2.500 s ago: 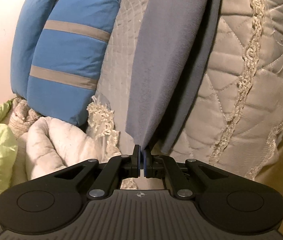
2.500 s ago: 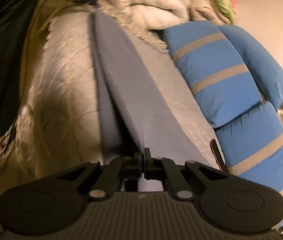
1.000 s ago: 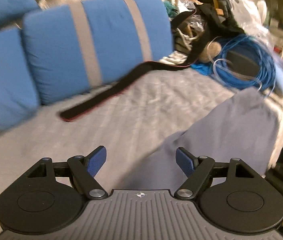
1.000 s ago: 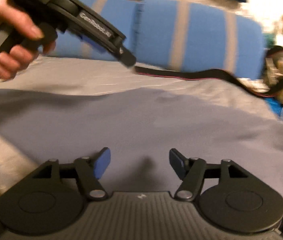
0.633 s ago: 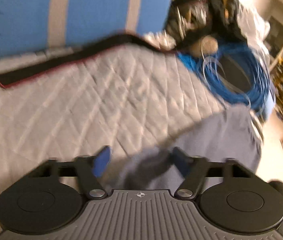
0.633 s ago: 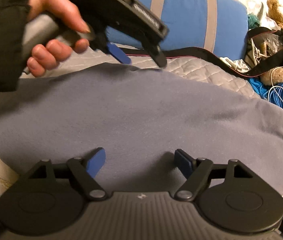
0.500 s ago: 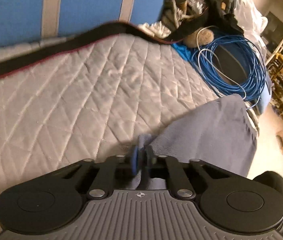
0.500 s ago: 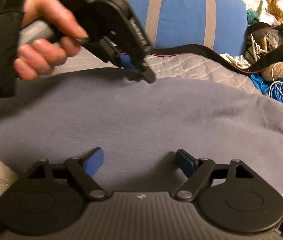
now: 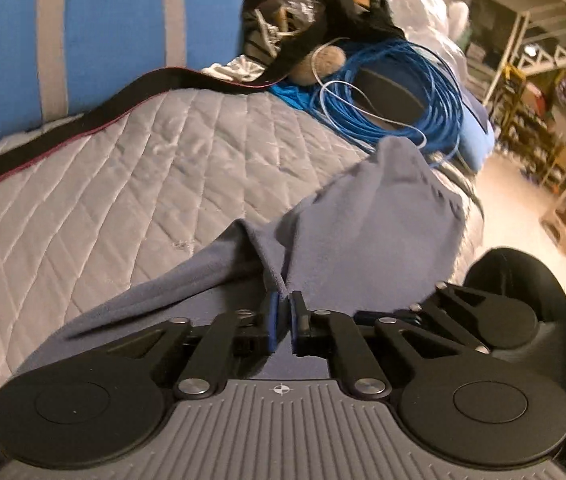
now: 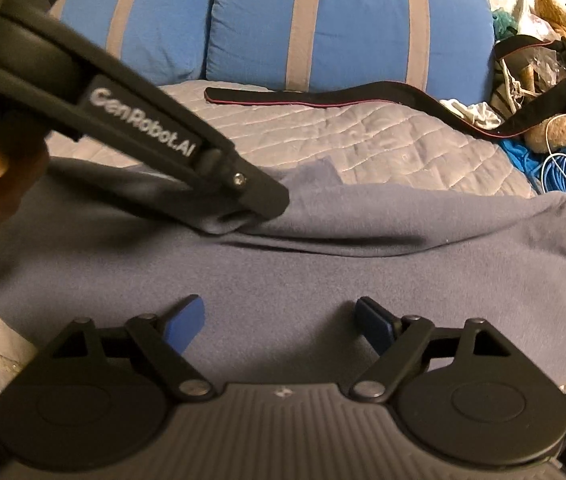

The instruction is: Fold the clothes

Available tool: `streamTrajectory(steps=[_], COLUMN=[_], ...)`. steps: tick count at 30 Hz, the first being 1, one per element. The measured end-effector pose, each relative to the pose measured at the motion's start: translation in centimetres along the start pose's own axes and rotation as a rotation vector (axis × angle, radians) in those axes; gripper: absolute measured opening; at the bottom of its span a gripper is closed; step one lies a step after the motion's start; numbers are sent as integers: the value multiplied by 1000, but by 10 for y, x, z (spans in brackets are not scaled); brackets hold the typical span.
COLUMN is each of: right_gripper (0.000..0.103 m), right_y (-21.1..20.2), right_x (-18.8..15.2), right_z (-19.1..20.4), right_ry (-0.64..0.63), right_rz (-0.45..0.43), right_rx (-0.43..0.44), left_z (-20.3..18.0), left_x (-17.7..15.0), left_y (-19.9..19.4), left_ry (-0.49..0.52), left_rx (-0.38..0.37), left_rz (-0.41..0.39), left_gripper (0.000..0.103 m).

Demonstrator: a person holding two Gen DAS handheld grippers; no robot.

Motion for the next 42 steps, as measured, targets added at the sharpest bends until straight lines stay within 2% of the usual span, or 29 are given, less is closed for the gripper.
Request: streamTrajectory(steps=[1,3,4,6,9,12,17,18,19,21,23,29,33,36,39,42], right_gripper=[90,90,90,90,90,91,90,90,90,91,91,91,91,91,91,91], right_y=[0,1,1,1,2,3,3,3,3,3,3,4,5,5,5,5], right_x=[0,1,1,1,1,1,2,2,2,3,2,2,2,1,2,2], right_z=[0,0,0,1,1,1,2,2,3,3,4,6,7,7,7,6], right_ry=[-1,-1,-1,-2,-8,-10,-9,-9,-9,-11,-14,-17,-9,-6,-5,-4], right_rz=[0,1,2,1,-1,-2,2,2,2,1,-1,1,9,12,15,16], right_rx=[-1,-3,-4,-6,-9,-9,-8,-7,-7,-5,-3,-2,-1,-1,-3,-2], left_z=[3,9,11,16,26,35,47,51,54,62,67,85,86,89,98,105], left_x=[4,12,17,25,37,46,49,49,49,51,54,81,93,95,90,86], left_y=[2,6,8,16,32,49,76,79,82,81,77,50,42,51,68,77], left_ry=[-13,-42,-59,-137,-291,-416,-638,-682,-727,-764,-774,-747,-697,-685,-694,-696], left_rx=[1,-8,-22,-61,-169,-243,-381,-394,-407,-393,-378,-286,-226,-187,-159,-170], left_rz=[-5,-13,-15,8,64,119,273,281,289,269,236,31,-49,-49,13,75], left_gripper=[36,48,48,48,48,48,46,44,29,4,4,3,3,3,4,6])
Point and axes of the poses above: each gripper's, at about its wrist camera, not at the fingertips, and y roughly the way its jaws point, z to its left, x to its top, the point moved 9 cm from there along y, roughly the way its jaws point, and after that the axes turned 11 degrees about -y, right-handed, at the moved point
